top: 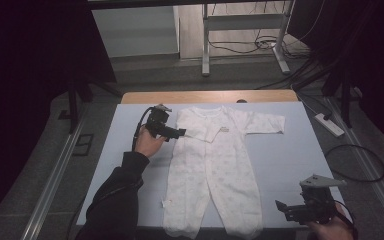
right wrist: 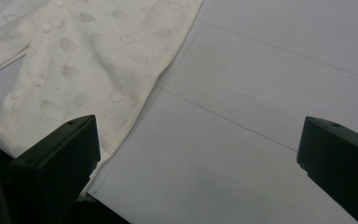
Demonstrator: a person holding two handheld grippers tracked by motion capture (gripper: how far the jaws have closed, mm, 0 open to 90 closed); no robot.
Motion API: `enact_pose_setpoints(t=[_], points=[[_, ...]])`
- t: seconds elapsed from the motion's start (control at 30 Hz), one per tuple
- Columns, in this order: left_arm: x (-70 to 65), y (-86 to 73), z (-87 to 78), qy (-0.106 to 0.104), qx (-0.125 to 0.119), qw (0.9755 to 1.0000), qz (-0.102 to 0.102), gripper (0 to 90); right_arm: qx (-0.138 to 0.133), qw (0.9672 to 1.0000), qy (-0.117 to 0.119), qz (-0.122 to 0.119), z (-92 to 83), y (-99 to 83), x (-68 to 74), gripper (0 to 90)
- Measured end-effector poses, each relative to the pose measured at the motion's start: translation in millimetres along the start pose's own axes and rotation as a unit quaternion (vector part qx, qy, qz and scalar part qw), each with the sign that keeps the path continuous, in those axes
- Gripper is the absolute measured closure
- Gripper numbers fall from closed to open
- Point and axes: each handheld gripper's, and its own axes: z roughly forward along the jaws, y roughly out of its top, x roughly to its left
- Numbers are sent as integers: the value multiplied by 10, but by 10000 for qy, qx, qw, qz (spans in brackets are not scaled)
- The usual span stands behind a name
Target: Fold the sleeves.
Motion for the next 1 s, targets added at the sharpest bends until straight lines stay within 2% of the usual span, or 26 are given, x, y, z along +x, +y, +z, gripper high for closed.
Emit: enact_pose_setpoints(t=[0.13,0.4,0.73,1.0], points=[[-4,-56,-46,-40,-29,10000,40,0,-30,10000,12,12,-6,-4,-6,0],[-23,-200,-179,-70,-39,10000,-7,0,-28,10000,1,0,-7,-6,-2,0],[-40,-390,-361,-256,-265,9993,-62,0,-52,10000,-44,46,-14,-8,-5,0],[-84,-497,-443,-124,-225,9997,-23,0,-118,9999,-44,66,-25,-10,-8,0]])
